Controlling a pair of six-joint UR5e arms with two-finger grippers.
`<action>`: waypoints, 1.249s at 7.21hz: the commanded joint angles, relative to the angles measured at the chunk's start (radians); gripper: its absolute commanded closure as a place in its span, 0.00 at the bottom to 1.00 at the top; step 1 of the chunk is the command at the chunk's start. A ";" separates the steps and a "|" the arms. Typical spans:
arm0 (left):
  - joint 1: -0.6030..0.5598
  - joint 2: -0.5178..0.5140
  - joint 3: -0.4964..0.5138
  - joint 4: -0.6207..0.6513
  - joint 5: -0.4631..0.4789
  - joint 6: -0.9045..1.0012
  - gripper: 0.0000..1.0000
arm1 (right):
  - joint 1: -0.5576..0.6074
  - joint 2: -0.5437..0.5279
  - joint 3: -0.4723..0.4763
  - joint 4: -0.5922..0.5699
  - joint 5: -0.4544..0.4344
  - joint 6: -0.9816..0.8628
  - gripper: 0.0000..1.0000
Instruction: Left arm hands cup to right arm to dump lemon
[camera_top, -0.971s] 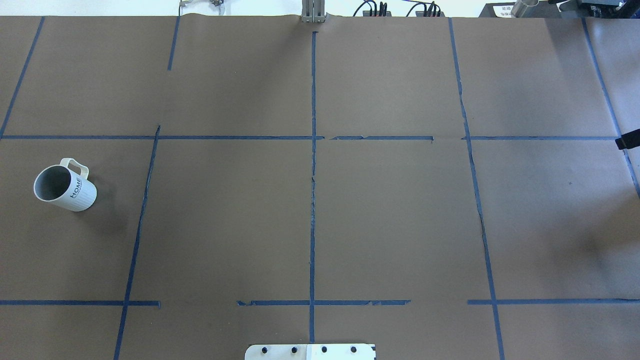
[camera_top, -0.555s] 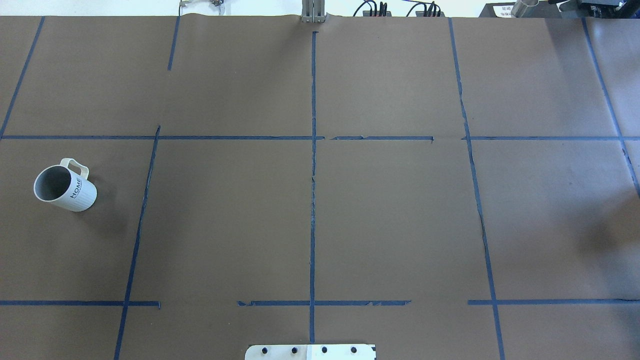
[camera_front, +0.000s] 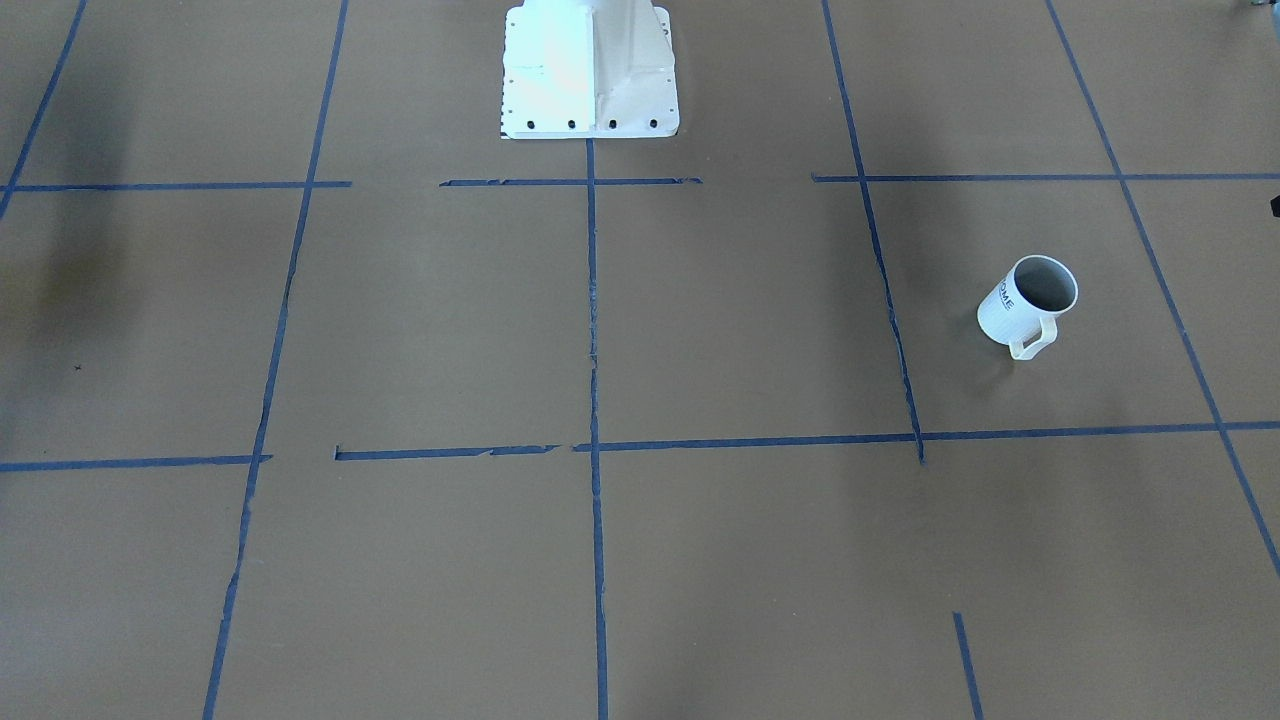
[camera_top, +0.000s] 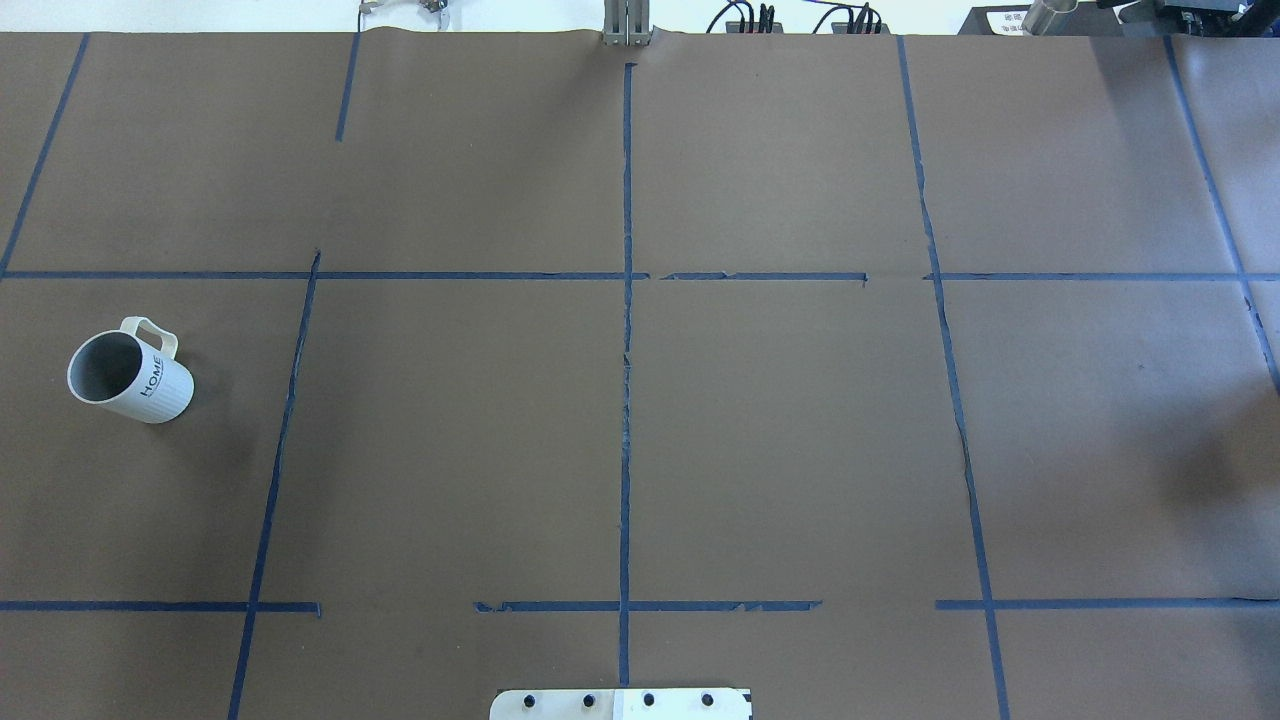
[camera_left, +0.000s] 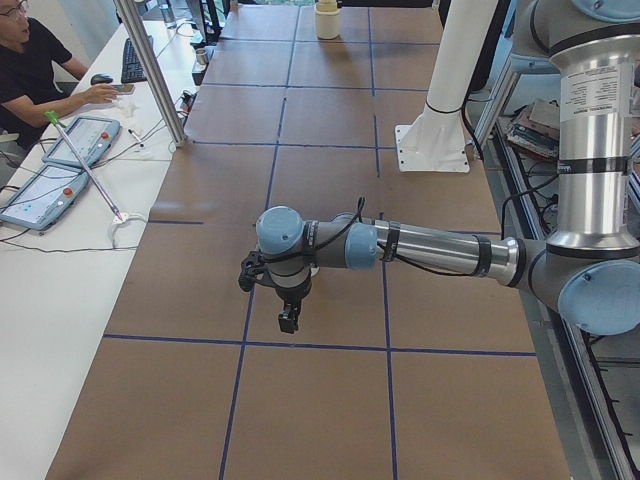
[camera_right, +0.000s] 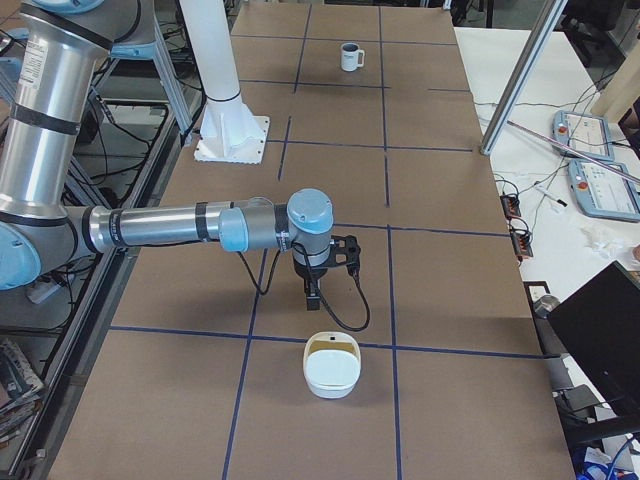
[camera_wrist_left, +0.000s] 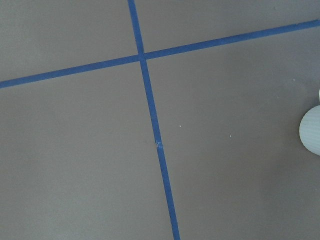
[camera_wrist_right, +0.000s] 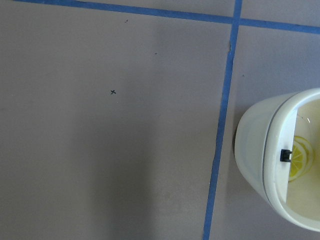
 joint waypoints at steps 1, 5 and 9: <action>0.000 0.001 0.002 -0.007 -0.014 -0.022 0.00 | 0.001 0.003 -0.005 -0.002 -0.036 0.014 0.00; -0.002 0.053 -0.044 -0.003 -0.016 -0.011 0.00 | 0.003 0.009 -0.022 -0.003 -0.069 0.012 0.00; 0.001 0.053 -0.065 -0.003 -0.014 -0.011 0.00 | 0.030 -0.007 -0.017 -0.009 -0.053 0.012 0.00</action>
